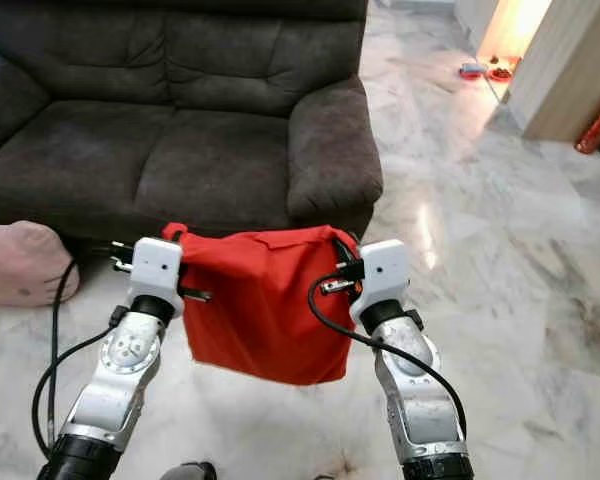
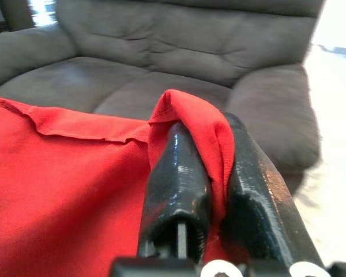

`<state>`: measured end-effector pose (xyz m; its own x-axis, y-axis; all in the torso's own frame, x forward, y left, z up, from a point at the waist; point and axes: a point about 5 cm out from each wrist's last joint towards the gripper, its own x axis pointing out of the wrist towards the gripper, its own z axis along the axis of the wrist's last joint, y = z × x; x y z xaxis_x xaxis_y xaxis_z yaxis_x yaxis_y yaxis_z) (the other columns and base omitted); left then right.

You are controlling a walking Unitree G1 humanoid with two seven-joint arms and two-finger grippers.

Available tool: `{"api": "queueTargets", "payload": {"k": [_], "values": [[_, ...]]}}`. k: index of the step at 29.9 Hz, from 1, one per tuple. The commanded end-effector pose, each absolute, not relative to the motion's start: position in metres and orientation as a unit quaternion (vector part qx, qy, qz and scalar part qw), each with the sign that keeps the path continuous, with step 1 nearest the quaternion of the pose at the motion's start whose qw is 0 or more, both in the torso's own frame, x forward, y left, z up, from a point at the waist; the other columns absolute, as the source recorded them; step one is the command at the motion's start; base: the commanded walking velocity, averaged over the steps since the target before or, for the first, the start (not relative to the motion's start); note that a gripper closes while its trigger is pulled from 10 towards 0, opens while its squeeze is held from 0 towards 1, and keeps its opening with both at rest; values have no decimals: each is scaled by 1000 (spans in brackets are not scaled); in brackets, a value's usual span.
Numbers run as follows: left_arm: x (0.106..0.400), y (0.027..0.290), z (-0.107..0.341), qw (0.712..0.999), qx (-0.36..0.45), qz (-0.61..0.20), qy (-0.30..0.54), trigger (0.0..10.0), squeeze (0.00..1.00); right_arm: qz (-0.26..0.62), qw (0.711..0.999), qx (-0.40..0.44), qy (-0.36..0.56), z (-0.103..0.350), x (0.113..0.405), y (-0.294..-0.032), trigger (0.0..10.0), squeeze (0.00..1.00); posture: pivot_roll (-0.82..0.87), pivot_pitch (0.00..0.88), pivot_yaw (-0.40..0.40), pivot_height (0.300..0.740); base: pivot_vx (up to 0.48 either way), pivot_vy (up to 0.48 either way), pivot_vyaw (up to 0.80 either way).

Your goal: Move the pillow to the sofa from floor

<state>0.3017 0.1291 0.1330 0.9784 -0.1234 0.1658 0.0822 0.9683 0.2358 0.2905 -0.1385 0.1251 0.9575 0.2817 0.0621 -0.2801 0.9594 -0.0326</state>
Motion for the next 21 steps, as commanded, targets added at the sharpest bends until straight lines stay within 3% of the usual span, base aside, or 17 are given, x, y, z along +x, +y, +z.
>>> {"api": "queueTargets", "payload": {"k": [1, 4, 16, 21], "values": [[303, 126, 158, 980, 118, -51, -154, 10000, 0, 158, 984, -8, -80, 144, 291, -132, 10000, 0, 99, 88, -60, 740, 0, 0, 800], [303, 127, 159, 980, 118, -51, -155, 10000, 0, 157, 984, -8, -80, 145, 292, -132, 10000, 0, 100, 90, -60, 740, 0, 0, 646], [304, 126, 160, 980, 114, -54, -155, 10000, 0, 143, 987, -3, -79, 144, 294, -136, 10000, 0, 100, 95, -58, 740, 0, 0, 0], [305, 126, 160, 980, 114, -54, -156, 10000, 0, 149, 986, -10, -81, 145, 294, -134, 10000, 0, 100, 96, -57, 740, 271, 0, 0]]}}
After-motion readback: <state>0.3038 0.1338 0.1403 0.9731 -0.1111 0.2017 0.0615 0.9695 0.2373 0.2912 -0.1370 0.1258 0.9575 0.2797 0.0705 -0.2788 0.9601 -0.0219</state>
